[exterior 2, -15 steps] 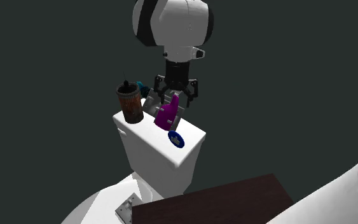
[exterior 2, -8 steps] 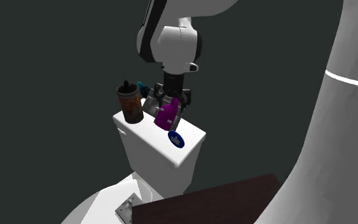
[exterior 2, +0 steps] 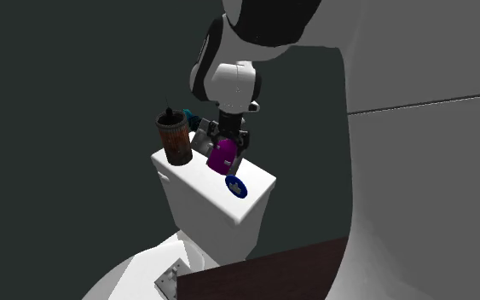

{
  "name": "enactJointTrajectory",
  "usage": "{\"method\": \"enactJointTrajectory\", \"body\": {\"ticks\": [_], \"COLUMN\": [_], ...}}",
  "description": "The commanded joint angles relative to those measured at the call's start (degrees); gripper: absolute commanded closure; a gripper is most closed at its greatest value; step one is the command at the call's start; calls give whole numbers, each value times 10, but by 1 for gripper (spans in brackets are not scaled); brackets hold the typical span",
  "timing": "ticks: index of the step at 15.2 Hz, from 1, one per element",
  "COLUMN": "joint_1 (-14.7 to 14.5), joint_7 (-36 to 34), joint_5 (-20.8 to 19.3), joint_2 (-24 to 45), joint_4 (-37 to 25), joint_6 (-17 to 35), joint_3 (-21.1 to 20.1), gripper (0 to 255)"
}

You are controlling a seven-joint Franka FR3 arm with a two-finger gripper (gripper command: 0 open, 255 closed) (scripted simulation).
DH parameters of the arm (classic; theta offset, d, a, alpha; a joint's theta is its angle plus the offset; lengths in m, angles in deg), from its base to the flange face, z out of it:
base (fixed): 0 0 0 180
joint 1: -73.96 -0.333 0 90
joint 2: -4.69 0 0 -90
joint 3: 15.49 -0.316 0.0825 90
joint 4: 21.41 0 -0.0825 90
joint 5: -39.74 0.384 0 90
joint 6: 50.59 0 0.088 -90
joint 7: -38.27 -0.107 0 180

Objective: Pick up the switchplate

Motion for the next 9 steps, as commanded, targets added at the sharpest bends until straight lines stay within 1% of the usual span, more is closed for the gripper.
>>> {"method": "enactJointTrajectory", "body": {"ticks": [1,3,9], "joint_1": [2,3,3], "joint_7": [-14,-26,-20], "joint_5": [6,11,13], "joint_2": [48,90,127], "joint_4": [-49,-94,-107], "joint_6": [-1,-5,18], "joint_3": [2,4,3], "gripper": [0,0,0]}}
